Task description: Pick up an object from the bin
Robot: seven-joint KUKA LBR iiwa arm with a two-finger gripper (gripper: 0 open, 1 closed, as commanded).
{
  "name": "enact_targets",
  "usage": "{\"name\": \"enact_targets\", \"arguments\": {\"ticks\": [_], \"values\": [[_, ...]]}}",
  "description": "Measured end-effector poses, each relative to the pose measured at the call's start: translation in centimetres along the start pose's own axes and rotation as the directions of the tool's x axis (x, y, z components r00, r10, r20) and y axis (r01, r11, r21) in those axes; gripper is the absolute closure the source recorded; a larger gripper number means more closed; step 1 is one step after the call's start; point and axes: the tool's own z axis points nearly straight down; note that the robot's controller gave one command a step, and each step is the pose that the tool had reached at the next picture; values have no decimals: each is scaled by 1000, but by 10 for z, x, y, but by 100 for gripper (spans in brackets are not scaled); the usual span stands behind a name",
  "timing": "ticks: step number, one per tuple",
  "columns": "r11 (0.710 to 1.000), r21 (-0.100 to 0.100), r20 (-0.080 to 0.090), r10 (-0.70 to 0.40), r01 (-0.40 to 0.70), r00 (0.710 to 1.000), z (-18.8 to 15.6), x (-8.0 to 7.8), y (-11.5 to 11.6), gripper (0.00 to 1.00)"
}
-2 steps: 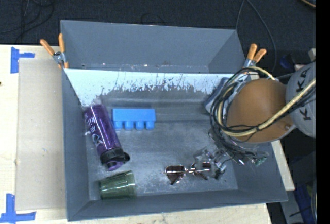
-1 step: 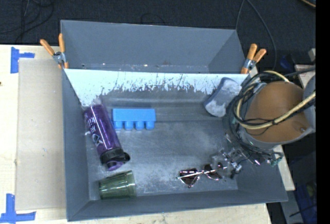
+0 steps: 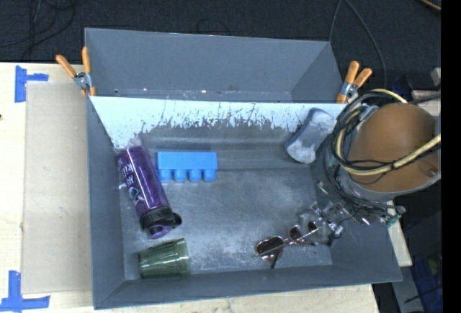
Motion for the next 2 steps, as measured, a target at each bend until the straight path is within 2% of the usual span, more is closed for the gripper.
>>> {"name": "enact_targets", "arguments": {"ticks": [1,2], "values": [[1000,-3,4,-12,12,1000,6,-3,0,100],[1000,-5,4,4,-4,1000,-44,-14,18,100]]}}
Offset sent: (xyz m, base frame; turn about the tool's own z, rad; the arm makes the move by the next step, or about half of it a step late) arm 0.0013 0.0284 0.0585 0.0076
